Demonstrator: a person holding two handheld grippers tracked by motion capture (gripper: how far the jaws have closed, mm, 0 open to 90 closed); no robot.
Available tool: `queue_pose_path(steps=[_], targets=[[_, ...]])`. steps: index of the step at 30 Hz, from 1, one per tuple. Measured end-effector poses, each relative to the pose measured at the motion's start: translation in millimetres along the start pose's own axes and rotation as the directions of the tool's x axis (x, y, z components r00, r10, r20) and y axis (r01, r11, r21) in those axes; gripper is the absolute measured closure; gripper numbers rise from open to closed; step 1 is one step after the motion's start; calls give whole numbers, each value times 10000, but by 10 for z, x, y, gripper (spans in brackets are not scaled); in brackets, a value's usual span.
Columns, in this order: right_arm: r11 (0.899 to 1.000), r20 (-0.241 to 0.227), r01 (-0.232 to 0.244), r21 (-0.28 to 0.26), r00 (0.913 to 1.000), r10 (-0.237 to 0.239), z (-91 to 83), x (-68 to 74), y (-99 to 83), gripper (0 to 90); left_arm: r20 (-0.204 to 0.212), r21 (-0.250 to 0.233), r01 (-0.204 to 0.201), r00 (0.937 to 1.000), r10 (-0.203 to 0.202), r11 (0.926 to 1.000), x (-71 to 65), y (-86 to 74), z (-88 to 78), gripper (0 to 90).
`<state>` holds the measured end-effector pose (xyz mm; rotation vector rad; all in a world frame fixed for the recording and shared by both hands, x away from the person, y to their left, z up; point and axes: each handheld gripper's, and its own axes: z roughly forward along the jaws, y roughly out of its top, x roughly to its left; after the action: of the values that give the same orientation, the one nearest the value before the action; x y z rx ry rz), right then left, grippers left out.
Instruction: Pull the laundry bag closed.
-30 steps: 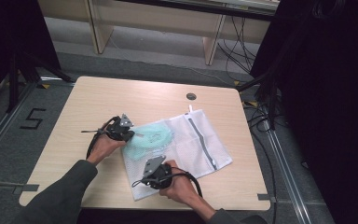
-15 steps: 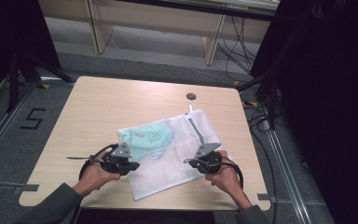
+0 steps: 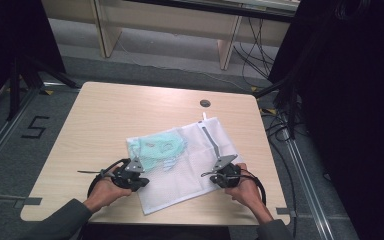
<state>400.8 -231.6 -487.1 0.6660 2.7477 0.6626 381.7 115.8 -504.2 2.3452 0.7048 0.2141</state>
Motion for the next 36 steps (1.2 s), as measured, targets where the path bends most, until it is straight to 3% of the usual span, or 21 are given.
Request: queue_pose_path(steps=[5, 8, 10, 11, 14, 16, 22, 23, 28, 36], targets=[[9999, -52, -14, 147, 10000, 15, 15, 50, 22, 900, -104, 153, 145, 9998, -143, 9998, 30, 0, -8, 897], [9997, -167, 223, 94, 9996, -222, 27, 94, 44, 900, -101, 274, 105, 9999, -102, 9996, 60, -9, -31, 896], [9990, -267, 433, 73, 9987, -431, 34, 119, 67, 900, -173, 805, -189, 9996, 203, 9966, 137, -36, -100, 897], [9995, -277, 288, 88, 9992, -285, 35, 149, 76, 900, -270, 465, 261, 9993, -248, 9986, 126, -57, -92, 896], [9992, -345, 396, 50, 9986, -394, 50, 195, 104, 900, -231, 530, 239, 9995, -227, 9983, 177, -88, -120, 897], [9985, -424, 546, -26, 9976, -547, 73, 258, 153, 900, -364, 488, 455, 9984, -437, 9978, 208, -107, -135, 896], [9936, -731, 1123, -135, 9909, -1130, 115, 380, 267, 900, -783, 989, 25, 9969, 53, 9951, 259, -105, -186, 896], [9941, -852, 1076, -154, 9904, -1085, 130, 405, 284, 900, -1090, 907, 187, 9940, -87, 9957, 305, -125, -192, 896], [9901, -914, 1369, -298, 9861, -1391, 160, 465, 345, 900, -1048, 815, 565, 9933, -478, 9951, 376, -165, -217, 896], [9871, -1182, 1549, -402, 9802, -1586, 206, 598, 444, 900, -1045, 1127, 607, 9933, -489, 9918, 453, -242, -319, 896]])
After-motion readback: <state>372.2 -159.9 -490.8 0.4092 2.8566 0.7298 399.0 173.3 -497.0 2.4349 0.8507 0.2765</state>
